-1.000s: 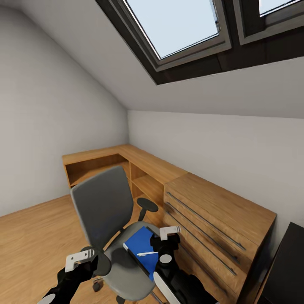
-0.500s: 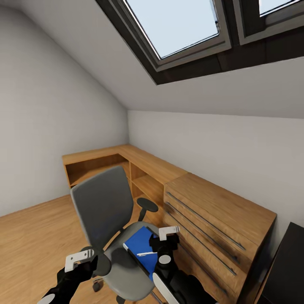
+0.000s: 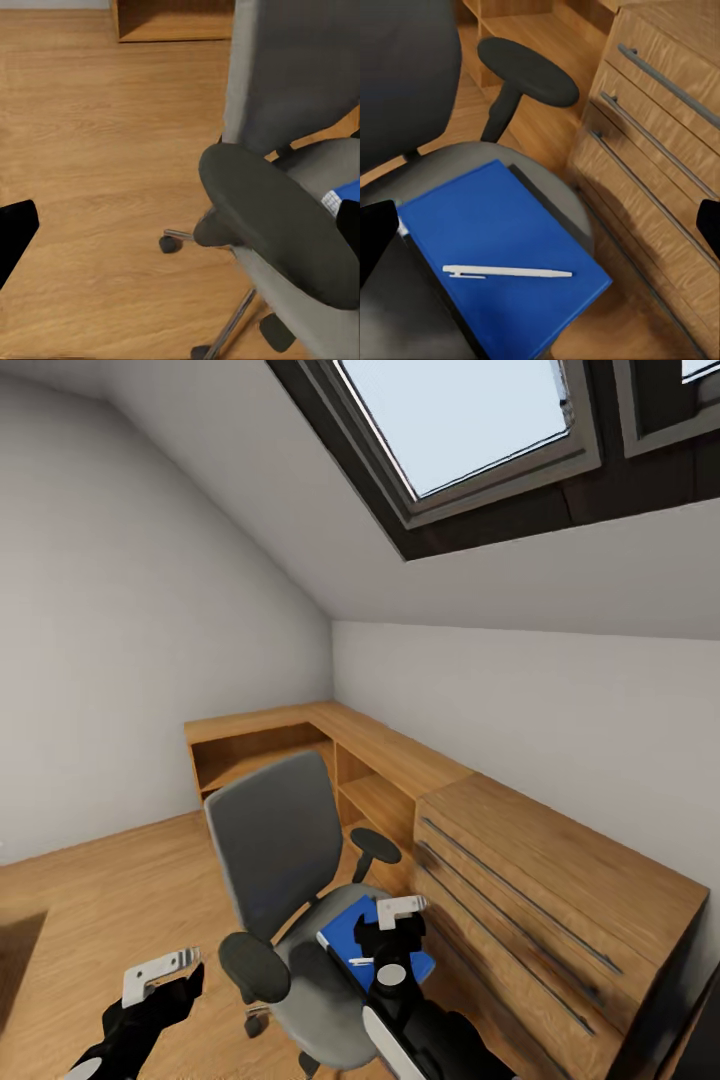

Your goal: In the bedroom, organize the workspace by keeping the computer under the desk, ensuring the monitor is on the desk, placing the keyboard on the desk next to the monitor, placing the mouse on the desk next to the keyboard, moving the folder from the swivel chair onto the desk next to the mouse, stacking the notebook on top of the folder with the pen on top of the notebook, and positioning the swivel chair next to the desk.

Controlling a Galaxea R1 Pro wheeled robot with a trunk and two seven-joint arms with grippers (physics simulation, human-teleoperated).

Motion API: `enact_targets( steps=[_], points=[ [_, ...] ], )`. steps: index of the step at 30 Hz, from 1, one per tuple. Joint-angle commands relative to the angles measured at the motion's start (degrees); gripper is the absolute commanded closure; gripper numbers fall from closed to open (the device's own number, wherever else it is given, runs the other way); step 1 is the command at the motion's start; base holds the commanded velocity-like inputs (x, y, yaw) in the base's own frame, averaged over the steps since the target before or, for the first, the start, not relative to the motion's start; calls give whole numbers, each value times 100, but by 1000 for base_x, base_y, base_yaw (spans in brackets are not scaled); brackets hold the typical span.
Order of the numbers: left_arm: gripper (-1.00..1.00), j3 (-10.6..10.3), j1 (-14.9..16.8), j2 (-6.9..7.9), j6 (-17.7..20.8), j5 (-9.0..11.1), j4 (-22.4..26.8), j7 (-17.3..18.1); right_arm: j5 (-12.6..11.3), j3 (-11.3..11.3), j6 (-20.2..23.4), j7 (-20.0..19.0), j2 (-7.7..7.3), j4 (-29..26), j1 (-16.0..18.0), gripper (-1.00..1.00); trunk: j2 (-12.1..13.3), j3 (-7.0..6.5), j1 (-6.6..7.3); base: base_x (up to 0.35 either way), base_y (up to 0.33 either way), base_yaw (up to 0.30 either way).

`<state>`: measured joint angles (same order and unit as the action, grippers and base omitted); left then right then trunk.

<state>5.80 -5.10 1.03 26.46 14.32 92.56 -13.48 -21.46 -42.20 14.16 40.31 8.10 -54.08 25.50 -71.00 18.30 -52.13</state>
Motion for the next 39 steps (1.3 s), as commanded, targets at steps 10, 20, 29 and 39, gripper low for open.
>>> enact_targets(
  steps=[10,20,29,39],
  points=[
    [-100,862,-7,-3,-5,83,-32,-18,-25,-11,43,7,-92,-32,8,-100,-4,12,-1,0,0,275],
    [-100,1559,-9,-8,-30,102,-601,1,-24,-11,115,-288,-383,-216,8,-100,-4,32,-1,0,0,244],
    [-100,1649,-9,3,-347,68,-1488,2,-30,-26,358,-1454,-1097,-760,8,-100,-4,36,-1,0,0,46],
    [-100,1463,-9,-6,-1219,61,-2039,3,405,1569,1663,-5605,-2139,-771,130,-100,-4,36,-1,0,0,2]
  ],
)
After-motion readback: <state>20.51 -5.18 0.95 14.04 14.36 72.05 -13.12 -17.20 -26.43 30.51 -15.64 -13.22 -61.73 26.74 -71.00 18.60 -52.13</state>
